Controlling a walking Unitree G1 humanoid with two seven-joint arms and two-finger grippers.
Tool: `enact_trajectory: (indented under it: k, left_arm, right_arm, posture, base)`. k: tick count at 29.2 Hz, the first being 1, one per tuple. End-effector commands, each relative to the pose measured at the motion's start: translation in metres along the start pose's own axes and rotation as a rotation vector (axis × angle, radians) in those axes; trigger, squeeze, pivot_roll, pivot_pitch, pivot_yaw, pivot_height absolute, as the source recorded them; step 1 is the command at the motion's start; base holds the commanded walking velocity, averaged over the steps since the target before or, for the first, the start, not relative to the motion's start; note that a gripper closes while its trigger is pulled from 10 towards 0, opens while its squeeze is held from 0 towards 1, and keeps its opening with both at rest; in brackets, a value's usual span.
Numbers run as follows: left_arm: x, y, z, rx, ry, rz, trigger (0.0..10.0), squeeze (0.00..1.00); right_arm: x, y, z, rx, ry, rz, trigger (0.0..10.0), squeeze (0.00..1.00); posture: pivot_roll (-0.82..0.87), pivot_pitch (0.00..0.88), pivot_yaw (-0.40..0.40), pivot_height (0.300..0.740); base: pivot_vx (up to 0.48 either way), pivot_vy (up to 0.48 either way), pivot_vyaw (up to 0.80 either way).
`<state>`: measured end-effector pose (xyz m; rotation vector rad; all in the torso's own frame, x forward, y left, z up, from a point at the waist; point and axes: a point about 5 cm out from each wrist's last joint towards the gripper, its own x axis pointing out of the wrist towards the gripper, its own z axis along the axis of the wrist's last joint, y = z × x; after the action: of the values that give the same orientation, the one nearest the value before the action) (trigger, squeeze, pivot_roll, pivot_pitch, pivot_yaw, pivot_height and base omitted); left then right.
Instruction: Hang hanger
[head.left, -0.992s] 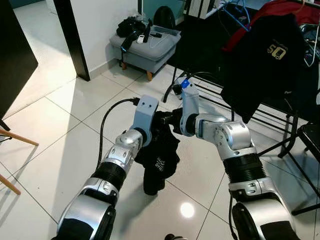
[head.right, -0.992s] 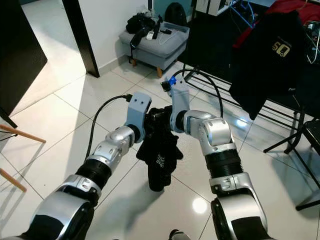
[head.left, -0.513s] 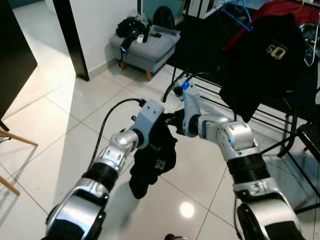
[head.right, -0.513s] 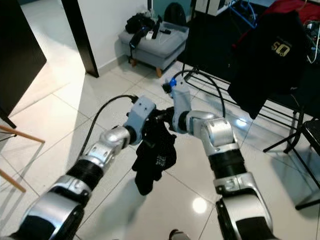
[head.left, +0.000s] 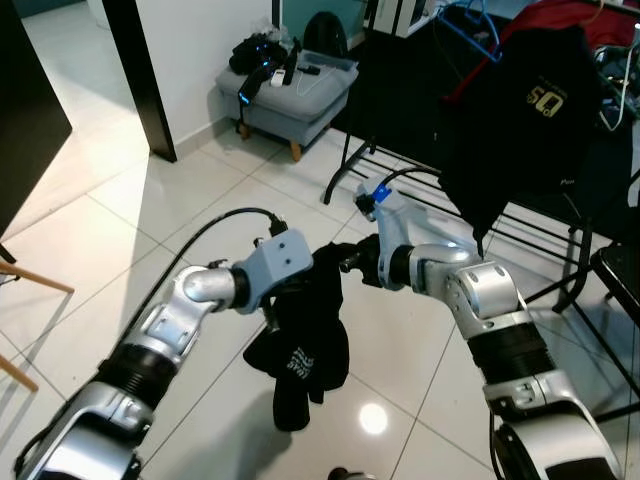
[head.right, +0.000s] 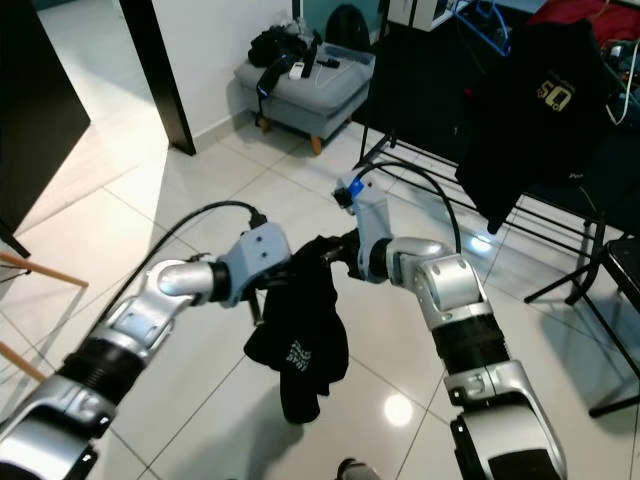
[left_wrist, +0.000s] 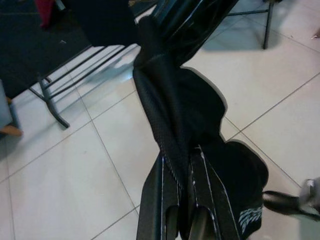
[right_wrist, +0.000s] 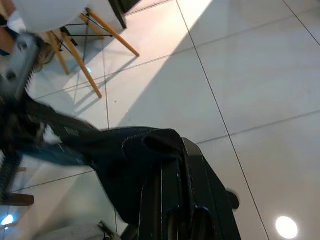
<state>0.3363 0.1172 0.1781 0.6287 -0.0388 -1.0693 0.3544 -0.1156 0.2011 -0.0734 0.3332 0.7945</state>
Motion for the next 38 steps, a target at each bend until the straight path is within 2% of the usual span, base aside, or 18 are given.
enact_trajectory:
  k: [1, 8, 17, 18, 19, 20, 23, 24, 25, 29, 30, 32, 33, 34, 35, 36, 37, 38]
  left_arm:
    - [-0.009, -0.008, -0.012, -0.044, 0.040, -0.059, 0.0, 0.00]
    - [-0.011, 0.000, 0.004, -0.086, -0.029, -0.043, 0.0, 0.00]
    - [-0.004, 0.013, 0.006, -0.128, -0.034, 0.137, 0.0, 0.00]
    - [-0.004, 0.014, 0.006, -0.138, -0.034, 0.156, 0.0, 0.00]
    - [-0.004, 0.014, 0.006, -0.138, -0.034, 0.156, 0.0, 0.00]
    - [-0.005, 0.014, 0.006, -0.147, -0.037, 0.167, 0.0, 0.00]
    - [-0.005, 0.014, 0.006, -0.147, -0.037, 0.167, 0.0, 0.00]
    - [-0.006, 0.015, 0.008, -0.159, -0.045, 0.178, 0.0, 0.00]
    - [-0.008, 0.017, 0.008, -0.175, -0.043, 0.189, 0.0, 0.00]
    - [-0.010, 0.020, 0.006, -0.187, -0.036, 0.204, 0.0, 0.00]
    - [-0.012, 0.022, 0.005, -0.192, -0.030, 0.220, 0.0, 0.00]
    - [-0.012, 0.022, 0.005, -0.192, -0.030, 0.220, 0.0, 0.00]
    - [-0.014, 0.025, 0.004, -0.203, -0.036, 0.239, 0.0, 0.00]
    - [-0.014, 0.025, 0.004, -0.203, -0.036, 0.239, 0.0, 0.00]
    - [-0.015, 0.028, 0.004, -0.207, -0.048, 0.257, 0.0, 0.00]
    - [-0.015, 0.029, 0.005, -0.202, -0.071, 0.264, 0.0, 0.00]
    - [-0.015, 0.029, 0.005, -0.202, -0.071, 0.264, 0.0, 0.00]
    - [-0.015, 0.026, 0.007, -0.184, -0.110, 0.225, 0.0, 0.00]
  right_arm:
    - [-0.019, -0.021, 0.007, -0.044, -0.039, -0.125, 0.0, 0.00]
    - [-0.021, -0.017, 0.020, -0.068, -0.129, -0.086, 0.0, 0.00]
    - [-0.016, -0.003, 0.026, -0.075, -0.215, 0.028, 0.0, 0.00]
    - [-0.016, 0.000, 0.026, -0.044, -0.241, 0.049, 4.0, 1.00]
    - [-0.016, 0.000, 0.026, -0.044, -0.241, 0.049, 4.0, 1.00]
    - [-0.016, 0.005, 0.026, -0.042, -0.256, 0.072, 10.0, 1.00]
    - [-0.016, 0.005, 0.026, -0.042, -0.256, 0.072, 10.0, 1.00]
    - [-0.015, 0.008, 0.025, -0.039, -0.279, 0.072, 10.0, 0.76]
    - [-0.017, 0.007, 0.024, -0.008, -0.311, 0.050, 10.0, 0.00]
    - [-0.022, 0.004, 0.021, 0.027, -0.326, 0.039, 10.0, 0.00]
    - [-0.026, -0.002, 0.016, 0.046, -0.324, -0.009, 10.0, 1.00]
    - [-0.026, -0.002, 0.016, 0.046, -0.324, -0.009, 10.0, 1.00]
    - [-0.031, -0.013, 0.009, 0.051, -0.305, -0.095, 10.0, 0.60]
    - [-0.031, -0.013, 0.009, 0.051, -0.305, -0.095, 10.0, 0.60]
    - [-0.037, -0.028, 0.001, 0.060, -0.293, -0.238, 10.0, 0.00]
    - [-0.045, -0.048, -0.008, 0.082, -0.281, -0.425, 10.0, 0.00]
    - [-0.045, -0.048, -0.008, 0.082, -0.281, -0.425, 10.0, 0.00]
    - [-0.056, -0.065, -0.020, 0.103, -0.267, -0.619, 10.0, 0.00]
  posture:
    - [-0.09, 0.160, -0.041, 0.740]
    - [-0.09, 0.161, -0.043, 0.740]
    - [-0.09, 0.154, -0.034, 0.740]
    - [-0.09, 0.154, -0.032, 0.740]
    - [-0.09, 0.154, -0.032, 0.740]
    - [-0.09, 0.152, -0.027, 0.740]
    - [-0.09, 0.152, -0.027, 0.740]
    - [-0.08, 0.153, -0.025, 0.740]
    - [-0.08, 0.151, -0.021, 0.740]
    - [-0.08, 0.151, -0.017, 0.740]
    - [-0.08, 0.150, -0.013, 0.740]
    - [-0.08, 0.150, -0.013, 0.740]
    - [-0.08, 0.150, -0.011, 0.740]
    - [-0.08, 0.150, -0.011, 0.740]
    - [-0.08, 0.147, -0.012, 0.740]
    - [-0.08, 0.144, -0.011, 0.740]
    - [-0.08, 0.144, -0.011, 0.740]
    - [-0.08, 0.137, -0.004, 0.740]
  base:
    - [0.000, 0.000, 0.00]
    - [0.000, 0.000, 0.00]
    - [0.000, 0.000, 0.00]
    - [0.000, 0.000, 0.00]
    - [0.000, 0.000, 0.00]
    - [0.000, 0.000, 0.00]
    - [0.000, 0.000, 0.00]
    - [0.000, 0.000, 0.00]
    - [0.000, 0.000, 0.00]
    - [0.000, 0.000, 0.00]
    - [0.000, 0.000, 0.00]
    - [0.000, 0.000, 0.00]
    - [0.000, 0.000, 0.00]
    - [0.000, 0.000, 0.00]
    - [0.000, 0.000, 0.00]
    - [0.000, 0.000, 0.00]
    - [0.000, 0.000, 0.00]
    - [0.000, 0.000, 0.00]
